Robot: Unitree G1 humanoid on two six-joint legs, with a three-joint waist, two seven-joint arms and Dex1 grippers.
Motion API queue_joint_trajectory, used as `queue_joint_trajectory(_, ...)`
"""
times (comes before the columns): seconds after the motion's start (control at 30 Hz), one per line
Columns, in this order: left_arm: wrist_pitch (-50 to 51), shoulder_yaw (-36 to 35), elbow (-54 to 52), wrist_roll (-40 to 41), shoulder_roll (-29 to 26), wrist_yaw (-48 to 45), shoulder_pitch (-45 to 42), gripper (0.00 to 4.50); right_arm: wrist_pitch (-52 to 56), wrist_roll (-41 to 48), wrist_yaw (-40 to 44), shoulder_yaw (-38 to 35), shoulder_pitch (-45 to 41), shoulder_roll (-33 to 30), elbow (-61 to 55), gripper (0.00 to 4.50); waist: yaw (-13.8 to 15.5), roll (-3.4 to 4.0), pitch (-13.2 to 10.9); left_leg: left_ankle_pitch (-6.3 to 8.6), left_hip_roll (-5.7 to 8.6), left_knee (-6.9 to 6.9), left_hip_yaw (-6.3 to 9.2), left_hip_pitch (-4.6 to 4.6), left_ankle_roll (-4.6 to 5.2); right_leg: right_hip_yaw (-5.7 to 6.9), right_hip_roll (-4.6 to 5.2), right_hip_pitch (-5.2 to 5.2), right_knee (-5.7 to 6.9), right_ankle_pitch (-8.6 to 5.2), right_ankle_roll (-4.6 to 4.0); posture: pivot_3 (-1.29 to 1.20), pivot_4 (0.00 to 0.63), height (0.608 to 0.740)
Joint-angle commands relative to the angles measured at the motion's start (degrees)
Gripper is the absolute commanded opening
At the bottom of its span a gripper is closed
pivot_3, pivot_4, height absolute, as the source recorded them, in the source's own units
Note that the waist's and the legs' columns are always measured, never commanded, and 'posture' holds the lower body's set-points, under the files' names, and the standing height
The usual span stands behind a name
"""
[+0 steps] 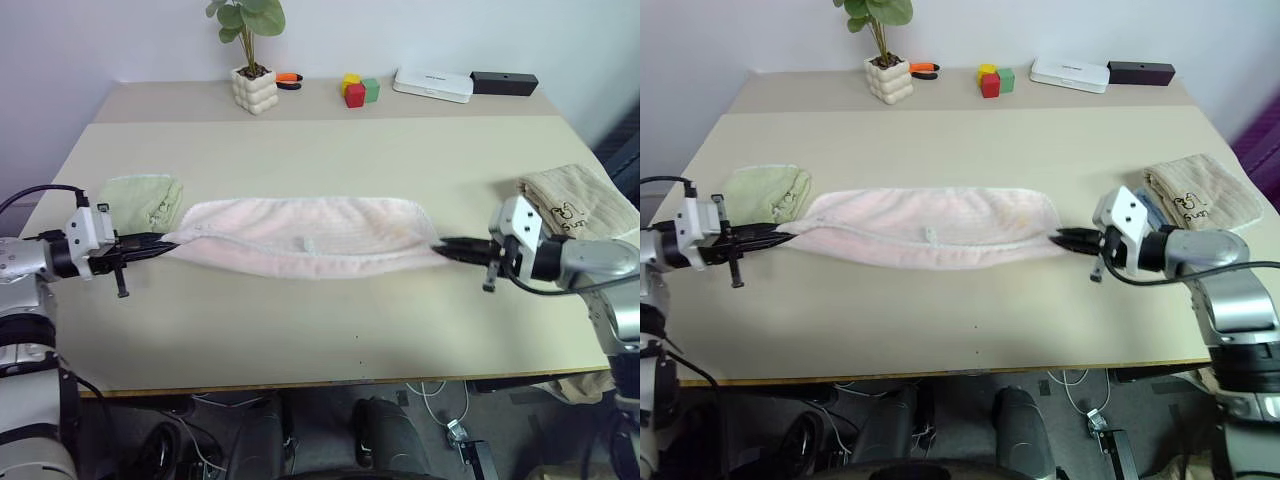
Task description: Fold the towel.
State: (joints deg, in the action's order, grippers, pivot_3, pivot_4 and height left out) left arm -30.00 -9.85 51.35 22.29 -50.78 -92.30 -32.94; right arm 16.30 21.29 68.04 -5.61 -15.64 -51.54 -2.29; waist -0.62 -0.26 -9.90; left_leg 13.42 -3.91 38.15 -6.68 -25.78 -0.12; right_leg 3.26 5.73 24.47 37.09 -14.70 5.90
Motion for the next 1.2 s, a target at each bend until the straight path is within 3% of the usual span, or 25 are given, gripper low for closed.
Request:
queue_joint_trajectory(0.03,6.2,1.7,-6.4,5.7,-3.2,-0.2,3.4,0.0,-1.4,2.4,4.1,-2.4,2.0,-2.4,-3.1,0.05,0.0,0.0,0.0,0.0,0.0,0.0,0.0,0.01,0.0,0.0,0.0,0.0,0.0,0.0,0.0,0.0,0.15,0.735)
queue_joint_trajectory(0.17,10.6,4.1,-11.8,9.5,-6.6,-0.2,9.0,0.0,-3.2,4.0,7.5,-4.4,5.6,-3.7,-4.6,0.05,0.0,0.0,0.0,0.01,-0.01,-0.01,0.01,0.08,-0.01,-0.01,0.01,-0.04,0.02,-0.01,-0.01,0.0,0.15,0.735)
queue_joint_trajectory(0.33,11.2,3.0,-11.9,10.3,-5.5,-0.2,8.9,0.0,-5.2,2.4,6.2,-4.9,5.1,-3.1,-1.7,0.05,0.1,-0.01,0.0,0.01,0.0,0.0,0.01,0.12,-0.01,0.01,0.04,-0.06,0.02,0.0,-0.04,0.0,0.15,0.735)
queue_joint_trajectory(0.67,2.2,2.0,1.2,0.7,1.5,5.6,-1.4,0.0,-10.4,-6.3,-8.0,-0.4,-9.3,4.9,11.7,0.05,0.0,-0.02,0.0,0.0,0.03,0.01,-0.08,0.18,-0.02,0.01,0.03,-0.09,0.03,0.01,-0.04,0.0,0.15,0.735)
queue_joint_trajectory(1.2,-3.9,1.5,12.9,-9.7,7.4,22.8,-10.1,0.0,-17.5,-13.3,-15.3,3.5,-18.3,12.1,24.2,0.05,-0.1,-0.02,0.0,-0.01,0.03,0.01,-0.14,0.19,-0.02,0.0,0.04,-0.1,0.06,0.02,-0.02,0.0,0.15,0.735)
